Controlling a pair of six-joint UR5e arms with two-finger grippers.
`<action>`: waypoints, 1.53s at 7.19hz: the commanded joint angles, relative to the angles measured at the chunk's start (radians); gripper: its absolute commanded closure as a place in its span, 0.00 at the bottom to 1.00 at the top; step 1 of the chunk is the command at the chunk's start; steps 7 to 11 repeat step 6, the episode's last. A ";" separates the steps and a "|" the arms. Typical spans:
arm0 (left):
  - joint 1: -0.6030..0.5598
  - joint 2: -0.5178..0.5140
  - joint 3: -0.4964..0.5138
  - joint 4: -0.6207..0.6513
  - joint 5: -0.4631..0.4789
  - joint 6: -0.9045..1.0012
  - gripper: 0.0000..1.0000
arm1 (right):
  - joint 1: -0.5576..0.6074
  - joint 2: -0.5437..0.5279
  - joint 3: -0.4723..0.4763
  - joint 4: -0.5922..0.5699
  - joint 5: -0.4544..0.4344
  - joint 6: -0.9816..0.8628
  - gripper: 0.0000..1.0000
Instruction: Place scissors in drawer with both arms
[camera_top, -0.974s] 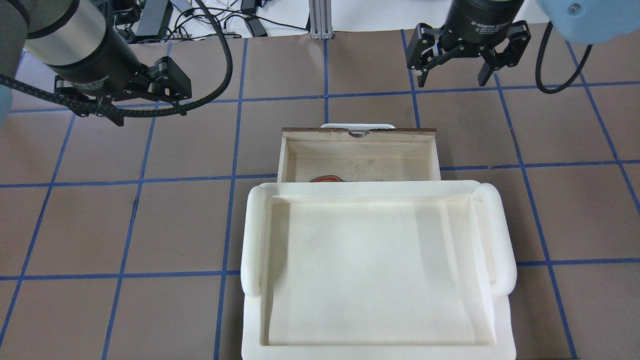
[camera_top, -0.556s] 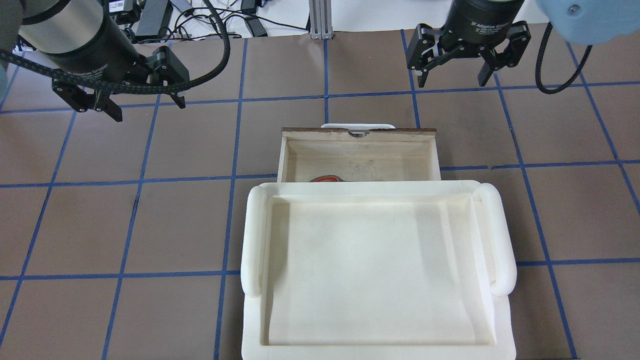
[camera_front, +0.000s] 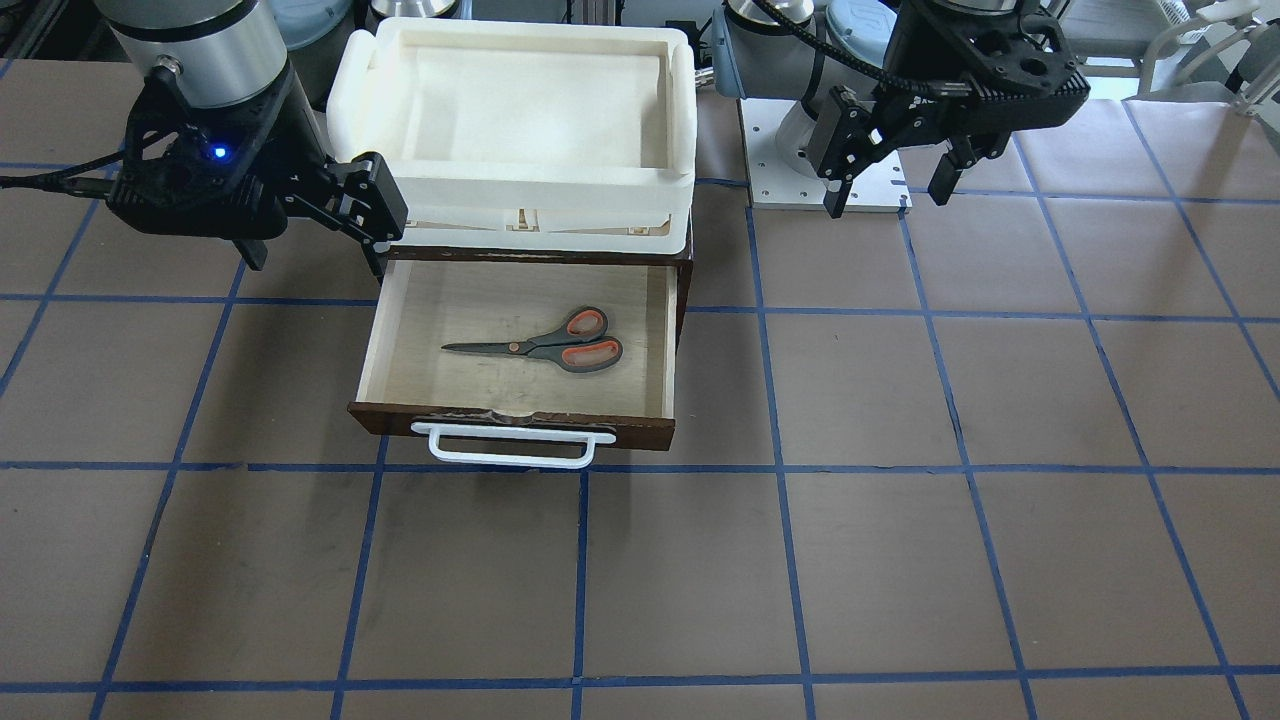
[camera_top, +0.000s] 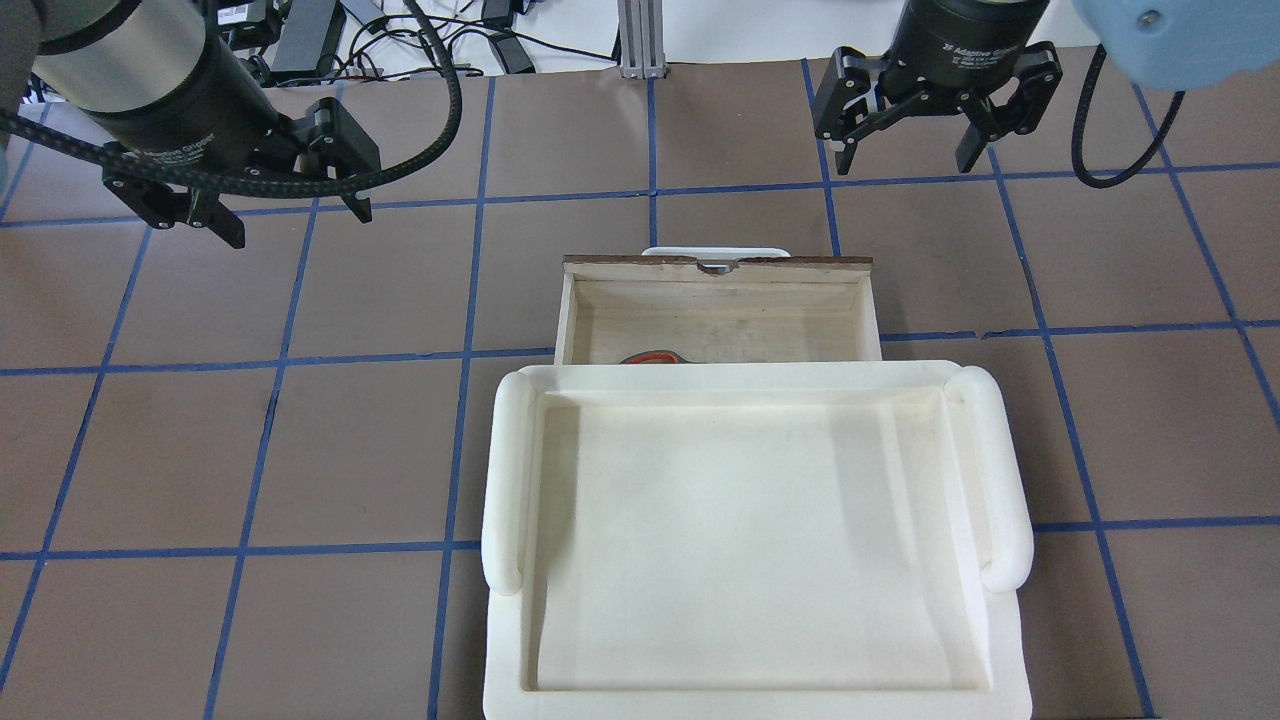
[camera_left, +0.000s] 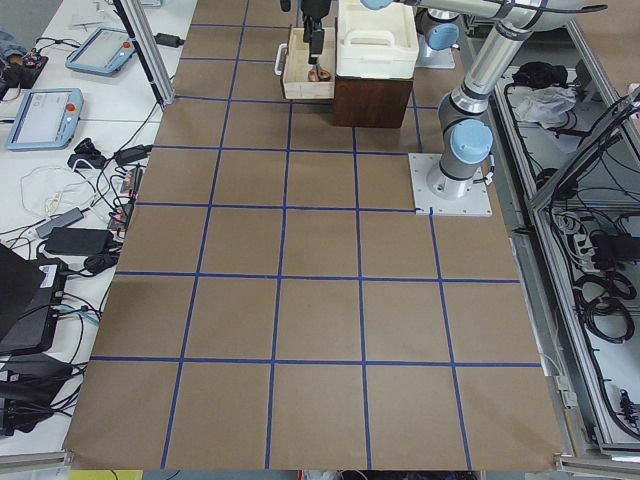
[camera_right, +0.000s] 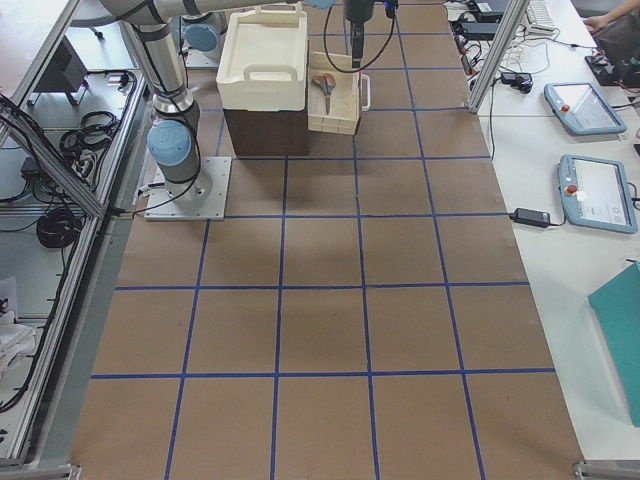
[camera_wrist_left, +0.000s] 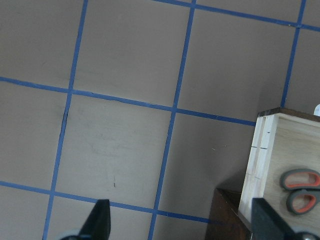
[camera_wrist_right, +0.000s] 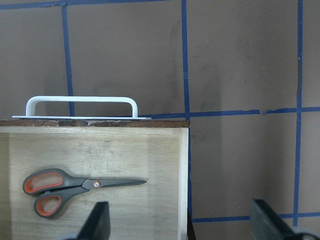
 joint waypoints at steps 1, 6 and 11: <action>0.003 -0.002 -0.001 -0.016 0.000 0.114 0.00 | -0.001 0.000 -0.001 0.001 -0.010 0.000 0.00; 0.003 0.002 -0.001 -0.023 0.000 0.116 0.00 | -0.001 0.000 0.000 0.010 -0.012 -0.002 0.00; 0.003 0.002 -0.001 -0.023 0.000 0.116 0.00 | -0.001 0.000 0.000 0.010 -0.012 -0.002 0.00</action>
